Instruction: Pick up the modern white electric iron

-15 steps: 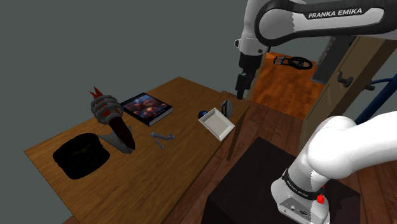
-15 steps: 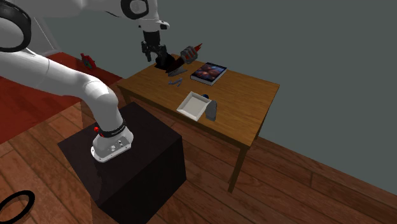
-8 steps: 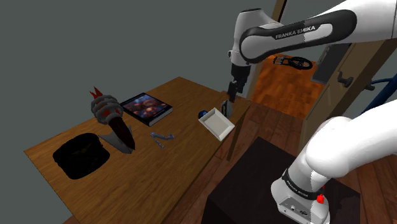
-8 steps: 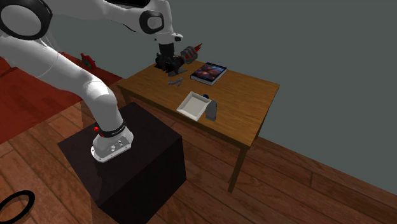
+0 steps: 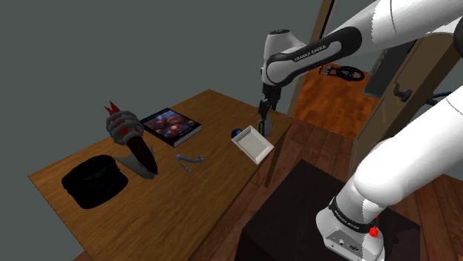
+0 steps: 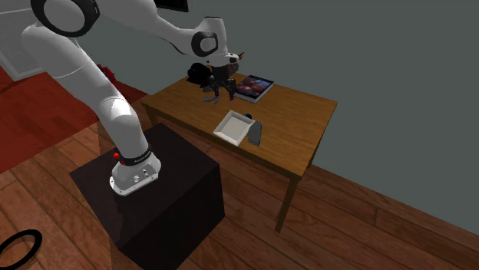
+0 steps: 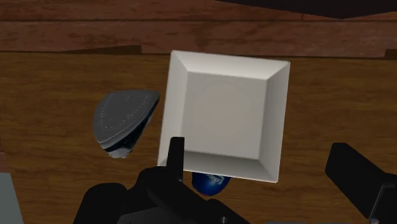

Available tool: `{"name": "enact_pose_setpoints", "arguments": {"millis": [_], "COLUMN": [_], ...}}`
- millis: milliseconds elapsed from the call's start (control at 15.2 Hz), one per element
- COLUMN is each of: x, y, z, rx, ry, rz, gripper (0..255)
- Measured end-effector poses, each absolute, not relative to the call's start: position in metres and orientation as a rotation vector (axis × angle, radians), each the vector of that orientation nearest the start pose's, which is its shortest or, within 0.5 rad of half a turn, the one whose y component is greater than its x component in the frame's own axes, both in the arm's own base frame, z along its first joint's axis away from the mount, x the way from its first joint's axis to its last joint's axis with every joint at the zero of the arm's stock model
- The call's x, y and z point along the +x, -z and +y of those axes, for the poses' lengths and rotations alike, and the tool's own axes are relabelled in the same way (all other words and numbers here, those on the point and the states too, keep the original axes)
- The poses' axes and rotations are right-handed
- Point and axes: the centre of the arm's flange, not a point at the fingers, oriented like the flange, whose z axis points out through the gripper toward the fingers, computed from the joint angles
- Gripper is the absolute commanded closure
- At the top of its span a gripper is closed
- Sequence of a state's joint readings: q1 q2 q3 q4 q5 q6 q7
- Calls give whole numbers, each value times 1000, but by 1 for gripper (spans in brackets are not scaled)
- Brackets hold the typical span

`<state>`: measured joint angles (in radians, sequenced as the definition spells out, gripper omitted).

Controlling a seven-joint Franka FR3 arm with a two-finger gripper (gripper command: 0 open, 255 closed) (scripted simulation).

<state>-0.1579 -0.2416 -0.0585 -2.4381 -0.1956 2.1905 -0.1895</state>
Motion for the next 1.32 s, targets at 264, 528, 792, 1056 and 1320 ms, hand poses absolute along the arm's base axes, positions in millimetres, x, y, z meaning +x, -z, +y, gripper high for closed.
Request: {"name": "enact_pose_setpoints", "arguments": {"millis": [264,528,792,1056,1320], "x": [465,491,521,541,545], "y": [-368,-340,-312,-284,-263], "z": [-134,-167,-198,-228,-233], "rx": [-3309,-3340,-3369,-3394,-3398], "ry": [-41,-26,-10,2,5], "rz": [-114,-81,-47,-18,-15], "gripper": [0,0,0,0,0]}}
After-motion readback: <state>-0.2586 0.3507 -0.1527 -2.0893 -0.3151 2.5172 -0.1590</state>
